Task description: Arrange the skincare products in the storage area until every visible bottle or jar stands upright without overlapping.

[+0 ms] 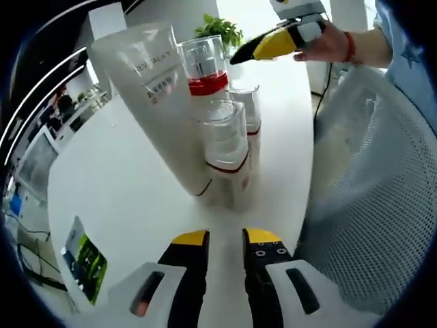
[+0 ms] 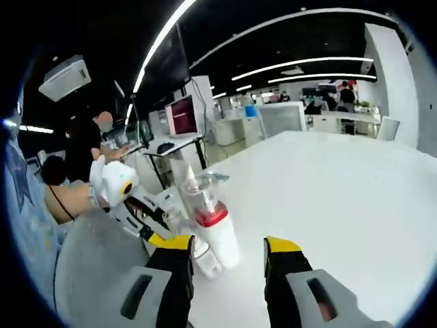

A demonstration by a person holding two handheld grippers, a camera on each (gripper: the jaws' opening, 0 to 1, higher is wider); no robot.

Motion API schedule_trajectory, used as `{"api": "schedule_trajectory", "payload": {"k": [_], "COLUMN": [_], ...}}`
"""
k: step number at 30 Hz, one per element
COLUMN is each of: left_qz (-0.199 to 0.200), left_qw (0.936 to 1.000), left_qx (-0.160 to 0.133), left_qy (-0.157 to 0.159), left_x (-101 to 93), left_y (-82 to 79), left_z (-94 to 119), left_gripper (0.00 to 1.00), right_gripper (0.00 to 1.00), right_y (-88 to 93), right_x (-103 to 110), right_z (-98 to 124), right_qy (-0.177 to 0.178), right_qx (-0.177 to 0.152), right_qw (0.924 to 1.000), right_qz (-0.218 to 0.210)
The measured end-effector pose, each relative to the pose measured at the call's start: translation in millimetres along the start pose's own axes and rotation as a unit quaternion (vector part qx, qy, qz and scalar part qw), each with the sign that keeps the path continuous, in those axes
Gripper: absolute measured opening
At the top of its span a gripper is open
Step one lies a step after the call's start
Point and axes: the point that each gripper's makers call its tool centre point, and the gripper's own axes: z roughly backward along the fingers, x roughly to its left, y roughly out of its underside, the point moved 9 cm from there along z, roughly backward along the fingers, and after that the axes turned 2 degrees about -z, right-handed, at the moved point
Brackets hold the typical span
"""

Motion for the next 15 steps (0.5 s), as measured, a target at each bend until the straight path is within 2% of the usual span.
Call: {"api": "schedule_trajectory", "payload": {"k": [5,8,10,12,14,15], "left_qz": [0.013,0.012,0.010,0.008,0.009,0.012], "left_qw": [0.9999,0.9998,0.9999,0.9999,0.9998,0.9997], "left_qx": [-0.009,-0.013,-0.012,-0.012,-0.013,-0.015], "left_qy": [0.005,0.006,0.007,0.008,0.011,0.013], "left_x": [-1.0,-2.4,-3.8,-4.7,-5.1,-5.3], "left_y": [-2.2,-4.6,-5.6,-6.4,-8.5,-10.6], "left_z": [0,-2,-3,-3,-3,-2], "left_gripper": [0.22,0.21,0.20,0.20,0.20,0.20], "right_gripper": [0.37,0.33,0.32,0.31,0.30,0.28], "right_y": [10.7,19.4,20.5,18.6,17.8,18.6], "right_x": [8,8,11,15,18,20], "right_z": [-6,-11,-15,-20,-24,-26], "right_qy": [-0.031,-0.043,-0.041,-0.043,-0.041,-0.040], "right_qx": [0.049,0.081,0.106,0.115,0.145,0.171], "right_qw": [0.9979,0.9946,0.9923,0.9913,0.9872,0.9828], "right_qz": [0.028,0.050,0.049,0.047,0.052,0.058]}}
